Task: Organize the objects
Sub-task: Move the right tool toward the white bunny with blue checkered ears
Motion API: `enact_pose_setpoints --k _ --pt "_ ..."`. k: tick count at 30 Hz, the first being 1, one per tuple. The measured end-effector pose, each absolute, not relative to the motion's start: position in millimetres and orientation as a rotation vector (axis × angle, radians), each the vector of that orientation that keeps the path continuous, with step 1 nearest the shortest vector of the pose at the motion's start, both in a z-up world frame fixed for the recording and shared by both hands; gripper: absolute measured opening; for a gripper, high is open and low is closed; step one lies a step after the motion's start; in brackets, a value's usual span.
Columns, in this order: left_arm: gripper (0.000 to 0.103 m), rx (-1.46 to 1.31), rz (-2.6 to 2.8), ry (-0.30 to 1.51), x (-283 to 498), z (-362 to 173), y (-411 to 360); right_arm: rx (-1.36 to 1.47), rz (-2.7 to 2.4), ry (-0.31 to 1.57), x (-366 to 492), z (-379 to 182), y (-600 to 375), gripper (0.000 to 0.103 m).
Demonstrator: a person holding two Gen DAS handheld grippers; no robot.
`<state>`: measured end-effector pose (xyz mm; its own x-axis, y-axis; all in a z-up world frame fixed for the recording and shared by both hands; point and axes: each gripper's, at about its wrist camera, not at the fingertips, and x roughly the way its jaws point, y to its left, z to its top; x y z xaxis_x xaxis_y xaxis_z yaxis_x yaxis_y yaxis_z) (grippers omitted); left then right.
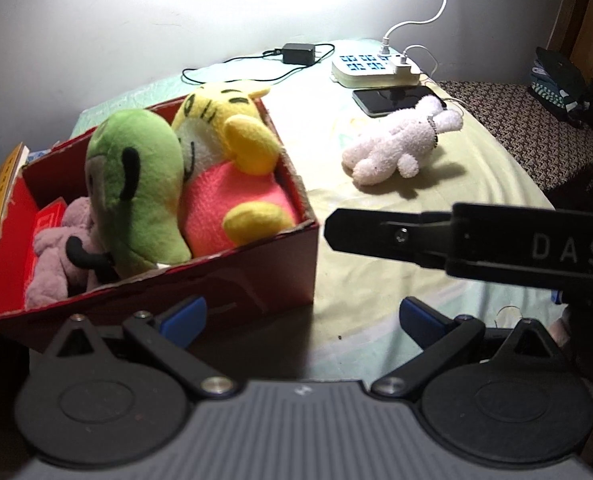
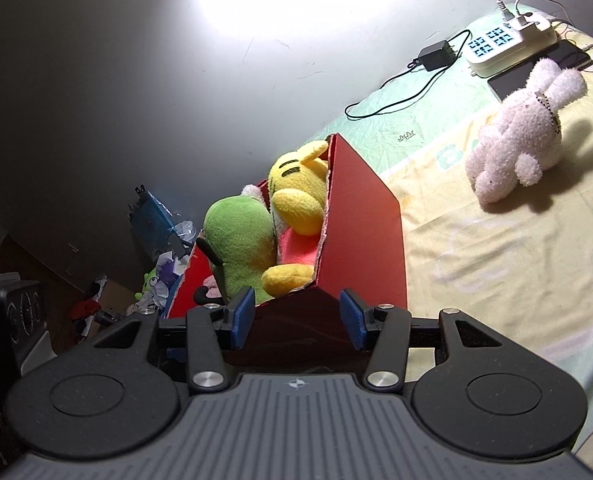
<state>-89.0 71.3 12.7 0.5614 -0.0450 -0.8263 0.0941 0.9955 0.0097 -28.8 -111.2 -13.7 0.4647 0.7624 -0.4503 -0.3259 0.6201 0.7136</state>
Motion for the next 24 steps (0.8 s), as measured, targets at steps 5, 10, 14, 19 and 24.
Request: enact_pose_setpoints --k 5,10,14,19,24 --pt "0.102 0.085 -0.144 0.970 -89.1 8.7 48.3 0.607 0.677 0.860 -26.8 -21.4 -129.9 0.051" --pt "0.102 0.098 -0.206 0.965 -87.0 5.2 26.0 0.634 0.630 0.872 -23.2 -28.3 -155.5 0.051" --pt "0.102 0.127 -0.258 0.954 -83.7 0.7 4.6 0.644 0.595 0.874 -17.8 -32.1 -175.5 0.051" --pt "0.102 0.164 -0.290 0.942 -74.3 -7.7 -18.7 0.648 0.556 0.879 -9.1 -37.3 -199.4 0.051" --pt "0.102 0.174 -0.284 0.946 -58.5 -19.8 -33.1 0.648 0.529 0.887 4.6 -43.7 -219.3 0.051"
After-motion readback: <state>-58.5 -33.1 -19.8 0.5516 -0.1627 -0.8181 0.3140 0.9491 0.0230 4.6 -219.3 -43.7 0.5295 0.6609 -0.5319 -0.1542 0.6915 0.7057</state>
